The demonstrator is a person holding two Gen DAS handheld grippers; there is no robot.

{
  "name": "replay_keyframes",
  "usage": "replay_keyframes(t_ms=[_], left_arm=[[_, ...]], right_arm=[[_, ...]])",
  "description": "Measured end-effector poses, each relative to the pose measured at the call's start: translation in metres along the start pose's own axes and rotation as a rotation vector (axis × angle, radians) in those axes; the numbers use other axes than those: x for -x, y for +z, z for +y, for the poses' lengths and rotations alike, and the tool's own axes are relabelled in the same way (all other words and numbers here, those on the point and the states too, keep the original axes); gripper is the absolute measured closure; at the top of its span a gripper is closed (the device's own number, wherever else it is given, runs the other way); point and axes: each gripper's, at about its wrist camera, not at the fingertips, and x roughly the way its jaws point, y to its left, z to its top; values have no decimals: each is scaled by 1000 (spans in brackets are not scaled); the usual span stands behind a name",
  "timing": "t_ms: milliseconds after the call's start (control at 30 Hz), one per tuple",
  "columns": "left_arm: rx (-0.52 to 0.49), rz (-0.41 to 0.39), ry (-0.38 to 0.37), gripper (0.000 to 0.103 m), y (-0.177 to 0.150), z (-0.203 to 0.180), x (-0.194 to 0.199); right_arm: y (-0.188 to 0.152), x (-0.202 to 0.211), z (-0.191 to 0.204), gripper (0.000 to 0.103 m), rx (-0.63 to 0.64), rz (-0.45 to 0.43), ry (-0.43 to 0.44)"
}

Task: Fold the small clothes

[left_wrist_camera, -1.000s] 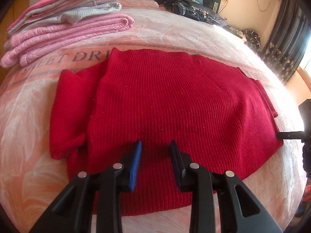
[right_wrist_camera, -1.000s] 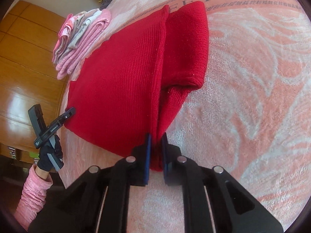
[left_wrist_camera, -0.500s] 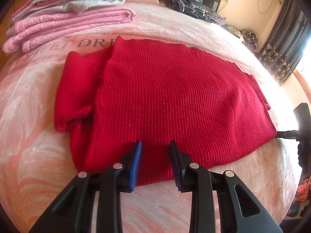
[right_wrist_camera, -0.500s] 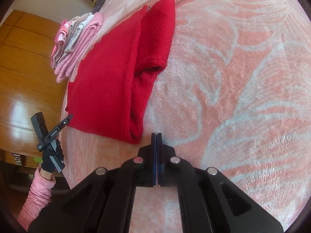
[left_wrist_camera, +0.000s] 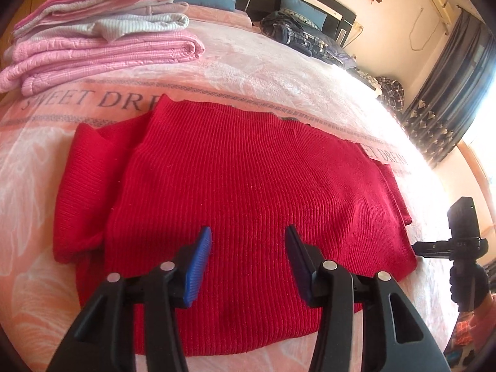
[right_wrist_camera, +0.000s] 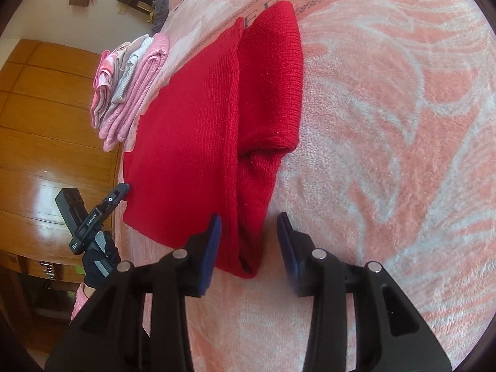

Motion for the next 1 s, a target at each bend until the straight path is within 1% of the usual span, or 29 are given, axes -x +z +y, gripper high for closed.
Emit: replay_keyframes(t_ms=[100,233,300,400,467,567,733,1000], left_arm=[[7,34,1,53,-3,7,-13],[51,31,-50,54,-5,20,-16],[67,32,-62,55,-5,23,-16],[54,31,-66,55,-7,23,-16],[46,29,-69,55,-8,24,-17],[36,26,-68,55,-9,23,-17],[26,25,-61,55,-10,20,-17],[-14,22,-41,55,-13,14,-18]], right_arm=[[7,-5,-2,65,-24,-8,47],[23,-14,-2,69,-56,-37,71],[30,-17,-3,70,-78,-54,85],[31,-19,0,73,-60,-61,64],[31,-19,-1,81,-57,-67,50],[30,-21,-5,88,-67,-74,51],[27,-22,-3,90,-44,-83,22],[28,-24,-2,92,-40,-88,20]])
